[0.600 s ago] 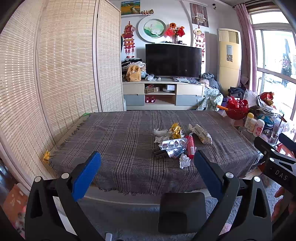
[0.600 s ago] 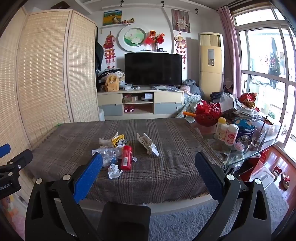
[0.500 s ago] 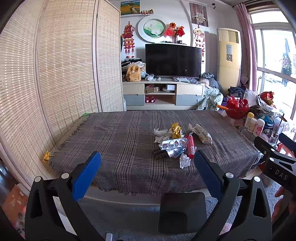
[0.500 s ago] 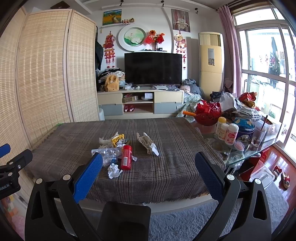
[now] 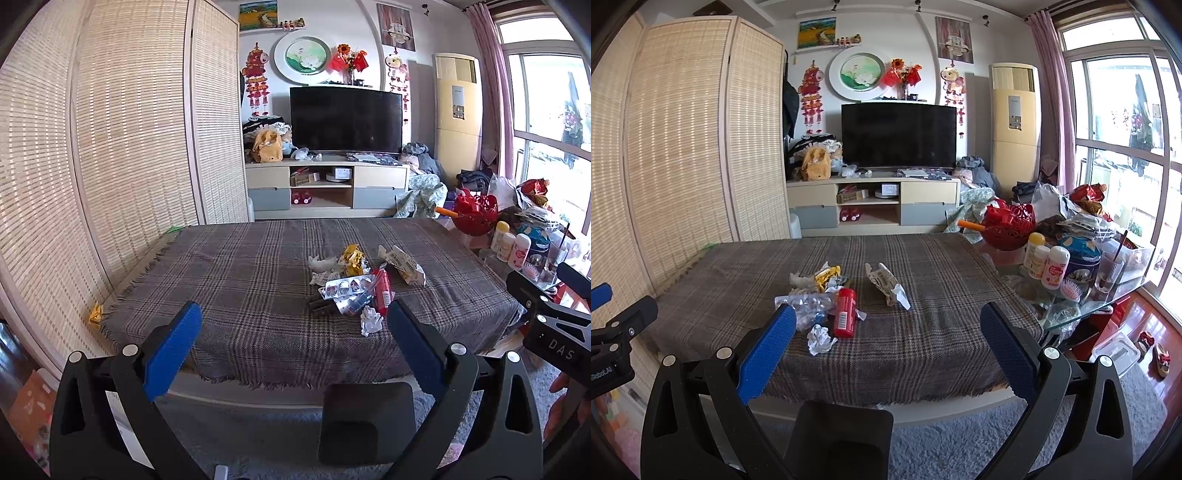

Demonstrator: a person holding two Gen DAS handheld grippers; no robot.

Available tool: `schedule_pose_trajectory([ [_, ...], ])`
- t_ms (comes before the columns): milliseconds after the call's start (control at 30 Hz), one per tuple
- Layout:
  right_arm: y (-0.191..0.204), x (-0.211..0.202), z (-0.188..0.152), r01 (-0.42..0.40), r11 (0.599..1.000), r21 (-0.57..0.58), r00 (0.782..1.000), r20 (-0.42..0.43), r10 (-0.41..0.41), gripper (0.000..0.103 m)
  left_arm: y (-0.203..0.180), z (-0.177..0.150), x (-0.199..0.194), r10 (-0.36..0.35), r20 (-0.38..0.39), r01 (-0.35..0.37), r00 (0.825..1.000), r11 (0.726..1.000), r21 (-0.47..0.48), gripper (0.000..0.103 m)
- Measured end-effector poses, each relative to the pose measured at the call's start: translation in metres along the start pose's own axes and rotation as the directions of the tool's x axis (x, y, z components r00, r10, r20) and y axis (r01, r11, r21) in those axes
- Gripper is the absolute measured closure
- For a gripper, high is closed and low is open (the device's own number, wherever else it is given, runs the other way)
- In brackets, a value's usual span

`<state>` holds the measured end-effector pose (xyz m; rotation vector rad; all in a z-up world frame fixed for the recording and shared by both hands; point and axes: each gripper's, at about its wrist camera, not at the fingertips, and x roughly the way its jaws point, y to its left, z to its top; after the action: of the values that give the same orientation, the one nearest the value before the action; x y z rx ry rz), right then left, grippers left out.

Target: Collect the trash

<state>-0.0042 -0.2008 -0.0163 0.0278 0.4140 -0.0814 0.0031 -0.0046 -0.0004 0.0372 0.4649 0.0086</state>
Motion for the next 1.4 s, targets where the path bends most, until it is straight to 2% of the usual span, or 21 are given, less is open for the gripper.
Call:
schedule_pose_trajectory([
  [1200,-0.004,-0.001,0.0,0.005,1.0,0.011,1.0,-0.002,-0.005,0.003,0.002,-0.001,-0.001,-0.007,-0.001,0.007,1.0,1.0,-0.015,0.008],
  [1400,-0.009,0.007,0.001,-0.004,0.999,0.043,1.0,-0.02,0.005,0.003,0.006,0.0,0.008,-0.004,-0.018,0.003,1.0,1.0,-0.029,0.008],
])
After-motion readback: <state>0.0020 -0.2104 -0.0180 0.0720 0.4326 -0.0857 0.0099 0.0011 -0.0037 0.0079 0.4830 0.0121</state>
